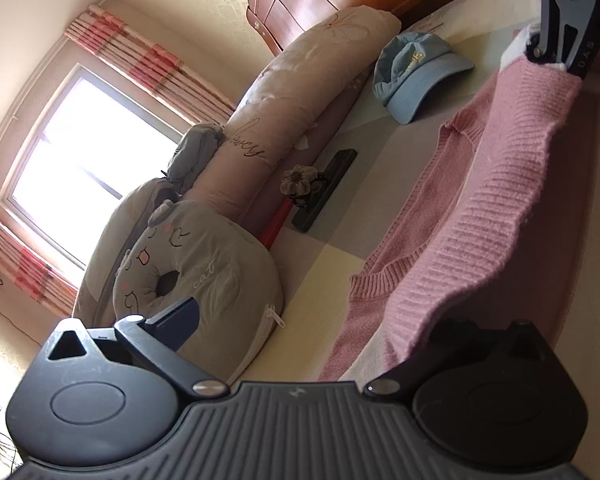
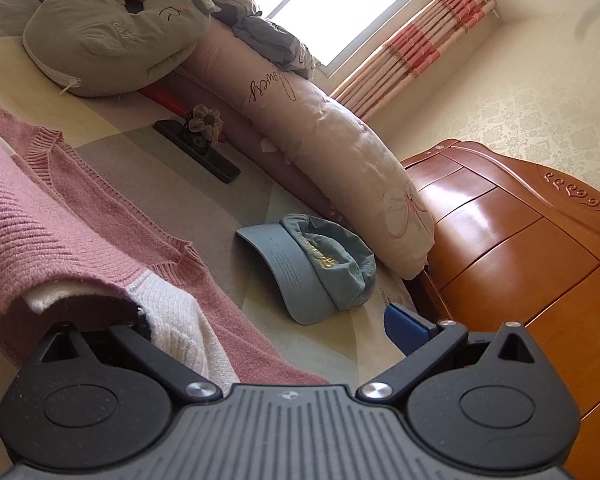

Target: Fold clothes

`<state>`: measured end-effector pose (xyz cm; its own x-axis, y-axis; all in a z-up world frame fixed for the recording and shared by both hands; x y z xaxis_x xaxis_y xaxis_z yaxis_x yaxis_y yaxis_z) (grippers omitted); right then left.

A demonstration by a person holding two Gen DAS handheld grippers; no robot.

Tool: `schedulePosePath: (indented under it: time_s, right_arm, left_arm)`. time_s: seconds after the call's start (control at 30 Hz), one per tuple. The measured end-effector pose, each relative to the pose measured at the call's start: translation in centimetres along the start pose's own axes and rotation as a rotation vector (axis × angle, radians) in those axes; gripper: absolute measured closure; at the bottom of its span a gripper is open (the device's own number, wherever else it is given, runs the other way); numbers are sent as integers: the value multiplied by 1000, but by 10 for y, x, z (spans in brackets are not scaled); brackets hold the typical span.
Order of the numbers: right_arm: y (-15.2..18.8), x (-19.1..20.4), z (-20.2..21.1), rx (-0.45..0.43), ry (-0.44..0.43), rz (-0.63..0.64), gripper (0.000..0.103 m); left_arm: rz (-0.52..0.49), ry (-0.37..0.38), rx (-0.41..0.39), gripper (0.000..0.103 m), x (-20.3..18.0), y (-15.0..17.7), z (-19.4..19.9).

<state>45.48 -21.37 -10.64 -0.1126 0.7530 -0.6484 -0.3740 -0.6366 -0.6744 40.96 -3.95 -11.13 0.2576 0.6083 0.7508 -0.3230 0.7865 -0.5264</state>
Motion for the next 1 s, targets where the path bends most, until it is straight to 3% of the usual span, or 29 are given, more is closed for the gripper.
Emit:
schedulePosePath:
  time_s: [0.27, 0.43, 0.6, 0.73, 1.0]
  right_arm:
    - [12, 21, -30, 68, -84, -28, 0]
    - [13, 11, -29, 102, -129, -94, 0]
    - [13, -3, -27, 125, -117, -133, 0]
    - [15, -3, -27, 206, -269, -218, 0]
    - [11, -25, 34, 129, -469, -286, 0]
  left_arm:
    - [68, 131, 71, 0, -7, 11, -38]
    - [93, 180, 75, 0, 1, 8, -45]
    - [138, 217, 89, 0, 8, 1, -46]
    - [130, 284, 105, 1, 7, 0, -37]
    - [157, 424, 23, 1, 23, 3, 26]
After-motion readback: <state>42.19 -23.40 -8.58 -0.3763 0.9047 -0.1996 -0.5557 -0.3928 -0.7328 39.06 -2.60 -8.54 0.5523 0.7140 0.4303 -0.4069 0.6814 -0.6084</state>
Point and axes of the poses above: each gripper's, at about its wrist camera, not at the fingertips, and z roughly against the way its jaws point, x to its left, y to its underside, the point moved 10 cm from there along -z, roughly the way its jaws point, and after that the axes turned 3 degrees about y, right-handed, at the moved point
